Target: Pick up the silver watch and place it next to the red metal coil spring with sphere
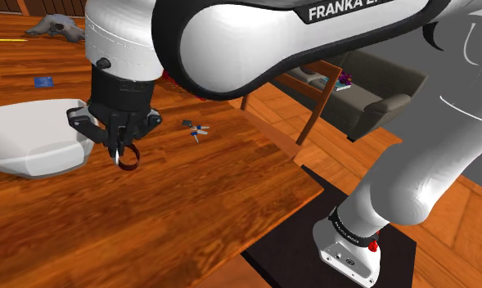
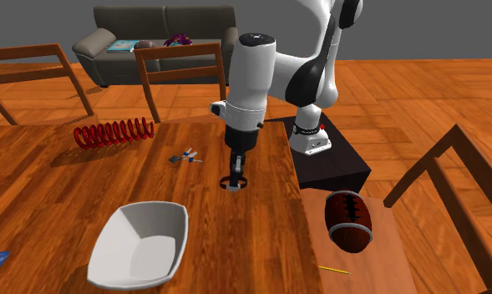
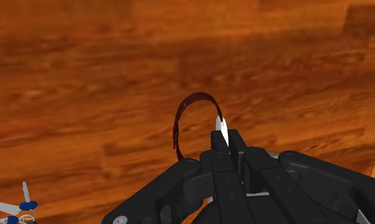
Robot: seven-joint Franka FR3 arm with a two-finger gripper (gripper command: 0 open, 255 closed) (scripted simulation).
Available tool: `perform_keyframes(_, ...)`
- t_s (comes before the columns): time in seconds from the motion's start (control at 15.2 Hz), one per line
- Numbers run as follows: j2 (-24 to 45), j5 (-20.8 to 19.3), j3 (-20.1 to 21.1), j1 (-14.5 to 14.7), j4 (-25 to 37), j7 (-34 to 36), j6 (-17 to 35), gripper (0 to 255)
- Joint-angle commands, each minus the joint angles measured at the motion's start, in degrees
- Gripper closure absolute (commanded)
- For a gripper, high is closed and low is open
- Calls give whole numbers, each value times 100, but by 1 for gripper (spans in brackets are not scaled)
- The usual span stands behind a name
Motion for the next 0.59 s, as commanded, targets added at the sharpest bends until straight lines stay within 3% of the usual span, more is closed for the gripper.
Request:
perform_keyframes(0.0,-58,54,-4,-8,98,-38,-142,255)
perform_keyframes(0.13,-80,76,-7,-11,171,-53,-232,255)
perform_keyframes(0.53,-689,799,-524,-393,-390,-1259,-162,255)
